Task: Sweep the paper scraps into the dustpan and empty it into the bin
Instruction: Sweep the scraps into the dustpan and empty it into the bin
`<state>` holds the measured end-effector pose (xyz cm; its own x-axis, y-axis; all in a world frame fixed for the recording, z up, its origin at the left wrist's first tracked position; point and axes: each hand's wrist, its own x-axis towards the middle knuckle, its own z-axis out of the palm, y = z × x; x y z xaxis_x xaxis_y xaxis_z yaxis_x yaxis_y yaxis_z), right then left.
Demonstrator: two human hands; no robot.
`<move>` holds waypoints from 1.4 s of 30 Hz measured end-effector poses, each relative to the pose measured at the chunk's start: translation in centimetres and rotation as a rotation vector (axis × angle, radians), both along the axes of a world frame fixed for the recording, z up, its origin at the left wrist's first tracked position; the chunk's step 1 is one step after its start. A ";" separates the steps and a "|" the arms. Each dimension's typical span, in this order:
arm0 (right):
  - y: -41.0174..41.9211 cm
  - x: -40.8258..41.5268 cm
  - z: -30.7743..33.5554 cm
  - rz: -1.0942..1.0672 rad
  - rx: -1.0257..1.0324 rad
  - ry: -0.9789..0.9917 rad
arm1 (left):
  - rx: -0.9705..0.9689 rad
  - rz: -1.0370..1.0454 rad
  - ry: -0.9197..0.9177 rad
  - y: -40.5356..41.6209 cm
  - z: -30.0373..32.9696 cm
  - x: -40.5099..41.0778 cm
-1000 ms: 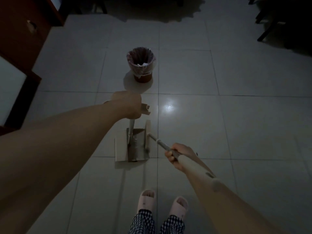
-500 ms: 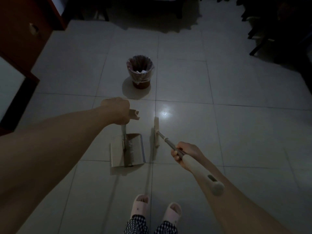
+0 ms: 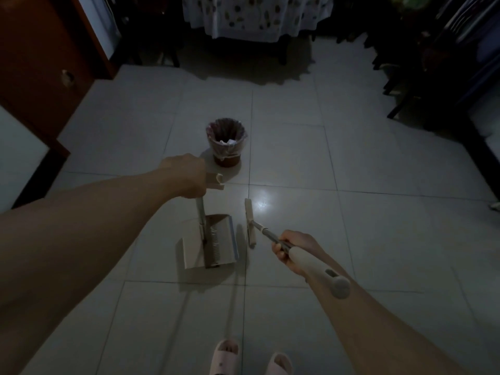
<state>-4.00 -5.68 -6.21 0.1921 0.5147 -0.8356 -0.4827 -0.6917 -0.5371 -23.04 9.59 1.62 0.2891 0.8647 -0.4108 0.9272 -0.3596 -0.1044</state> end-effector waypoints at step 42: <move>26.3 10.8 10.2 0.137 0.238 -0.035 | 0.421 -0.118 0.013 17.9 16.5 9.5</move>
